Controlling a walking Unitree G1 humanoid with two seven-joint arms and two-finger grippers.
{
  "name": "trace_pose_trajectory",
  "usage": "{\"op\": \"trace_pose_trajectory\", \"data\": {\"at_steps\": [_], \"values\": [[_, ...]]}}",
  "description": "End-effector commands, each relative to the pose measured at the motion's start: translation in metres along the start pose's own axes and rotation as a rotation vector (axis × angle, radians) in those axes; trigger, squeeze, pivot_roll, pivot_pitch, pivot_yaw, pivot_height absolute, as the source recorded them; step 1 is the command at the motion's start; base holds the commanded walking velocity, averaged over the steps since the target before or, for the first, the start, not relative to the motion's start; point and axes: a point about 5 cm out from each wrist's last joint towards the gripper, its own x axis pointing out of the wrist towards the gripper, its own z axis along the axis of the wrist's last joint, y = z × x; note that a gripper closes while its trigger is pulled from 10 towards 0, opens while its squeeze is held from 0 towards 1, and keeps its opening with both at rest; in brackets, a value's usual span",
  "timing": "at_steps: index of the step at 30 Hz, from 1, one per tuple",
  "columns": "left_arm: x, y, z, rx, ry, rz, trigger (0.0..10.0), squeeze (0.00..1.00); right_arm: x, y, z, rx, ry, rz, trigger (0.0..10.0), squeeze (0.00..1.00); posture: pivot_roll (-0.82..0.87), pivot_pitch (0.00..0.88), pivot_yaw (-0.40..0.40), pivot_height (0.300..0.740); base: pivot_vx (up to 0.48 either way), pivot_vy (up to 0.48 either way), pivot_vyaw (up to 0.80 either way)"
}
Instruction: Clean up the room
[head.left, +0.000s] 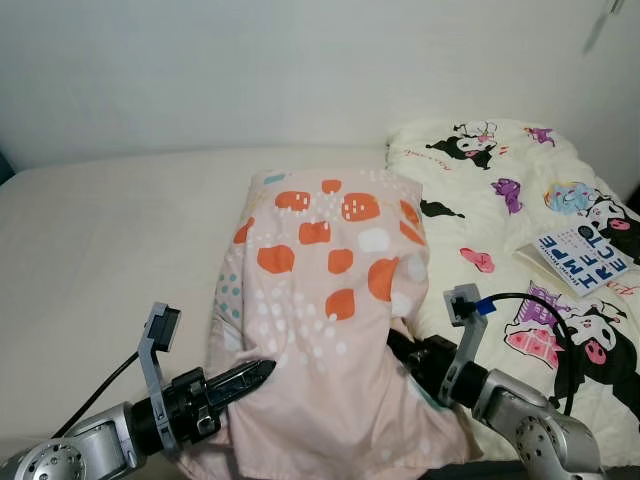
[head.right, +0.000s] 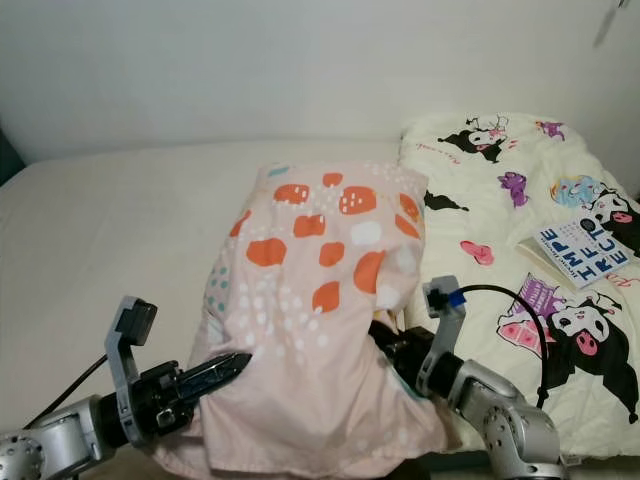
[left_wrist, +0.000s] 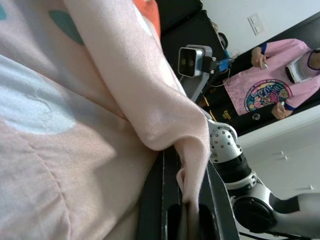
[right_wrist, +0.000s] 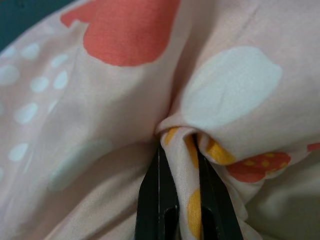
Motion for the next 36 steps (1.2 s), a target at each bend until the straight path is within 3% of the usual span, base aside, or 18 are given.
{"op": "trace_pose_trajectory", "data": {"at_steps": [1,3,4,5,6,7,8,9,12,13,18,19,22,23,24,28,34,36], "values": [[0.005,-0.010,-0.008,-0.032,0.045,-0.077,0.0,0.00,0.010,0.018,-0.005,0.000,0.021,0.114,0.0,0.00,0.03,0.344,0.012,0.567,0.000,0.000,0.00],[0.005,-0.011,-0.011,-0.034,0.053,-0.070,0.0,0.00,0.008,0.017,-0.006,-0.015,0.035,0.100,0.0,0.00,0.03,0.345,0.013,0.567,0.000,0.000,0.00],[0.005,-0.011,-0.014,-0.036,0.062,-0.056,0.0,0.00,0.007,0.015,-0.007,-0.035,0.048,0.087,2.2,0.00,0.03,0.347,0.013,0.567,0.000,0.000,0.00],[0.005,-0.012,-0.017,-0.041,0.068,-0.045,0.0,0.00,0.005,0.013,-0.008,-0.062,0.062,0.063,7.1,0.00,0.03,0.347,0.013,0.567,0.000,0.000,0.00],[0.005,-0.012,-0.019,-0.045,0.072,-0.038,0.0,0.00,0.004,0.012,-0.008,-0.079,0.071,0.047,7.1,0.00,0.03,0.347,0.013,0.567,0.000,0.000,0.00],[0.005,-0.011,-0.022,-0.044,0.079,-0.026,0.0,0.00,0.004,0.009,-0.010,-0.078,0.080,0.033,10.0,1.00,0.03,0.347,0.012,0.567,0.000,0.000,0.00],[0.005,-0.011,-0.022,-0.044,0.079,-0.026,0.0,0.00,0.004,0.009,-0.010,-0.078,0.080,0.033,10.0,1.00,0.03,0.347,0.012,0.567,0.000,0.000,0.00],[0.005,-0.012,-0.025,-0.050,0.085,-0.018,4.5,0.00,0.003,0.007,-0.010,-0.070,0.091,0.022,10.0,1.00,0.03,0.347,0.012,0.567,0.000,0.000,0.00],[0.006,-0.012,-0.026,-0.054,0.089,-0.013,4.5,0.00,0.002,0.006,-0.011,-0.063,0.099,0.016,10.0,1.00,0.03,0.347,0.011,0.567,0.000,0.000,0.00],[0.005,-0.011,-0.028,-0.058,0.096,-0.007,10.0,1.00,0.002,0.005,-0.012,-0.065,0.111,0.014,10.0,1.00,0.03,0.348,0.010,0.567,0.000,0.000,0.00],[0.004,-0.010,-0.029,-0.072,0.106,0.005,10.0,1.00,-0.004,0.003,-0.010,-0.108,0.155,0.016,10.0,1.00,0.03,0.347,0.008,0.567,0.000,0.000,0.00],[0.001,-0.008,-0.027,-0.067,0.113,0.018,10.0,1.00,-0.007,0.002,-0.008,-0.118,0.173,0.028,10.0,0.76,0.03,0.349,0.008,0.567,0.000,0.000,0.00],[0.000,-0.007,-0.026,-0.063,0.117,0.028,10.0,1.00,-0.010,0.002,-0.007,-0.124,0.185,0.038,10.0,0.76,0.03,0.349,0.008,0.567,0.000,0.000,0.00],[-0.003,-0.005,-0.024,-0.052,0.130,0.042,10.0,0.20,-0.015,0.002,-0.006,-0.132,0.213,0.067,10.0,0.00,0.03,0.348,0.008,0.567,0.000,0.000,0.00],[-0.008,-0.002,-0.022,-0.042,0.140,0.058,10.0,0.00,-0.022,0.004,-0.005,-0.136,0.245,0.112,10.0,0.00,0.03,0.350,0.009,0.567,0.000,0.000,0.00],[-0.023,0.006,-0.014,0.029,0.178,0.119,10.0,0.00,-0.042,0.005,0.002,-0.183,0.297,0.177,10.0,0.00,0.03,0.351,0.010,0.567,0.000,0.000,0.00],[-0.047,0.013,-0.007,0.079,0.246,0.186,10.0,0.00,-0.067,-0.003,0.014,-0.236,0.335,0.155,10.0,0.00,0.03,0.351,0.012,0.567,0.000,0.000,0.00],[-0.058,0.012,-0.007,0.087,0.295,0.201,10.0,0.00,-0.083,-0.012,0.018,-0.265,0.382,0.114,10.0,0.00,0.03,0.352,0.012,0.567,0.000,0.000,0.00]]}}
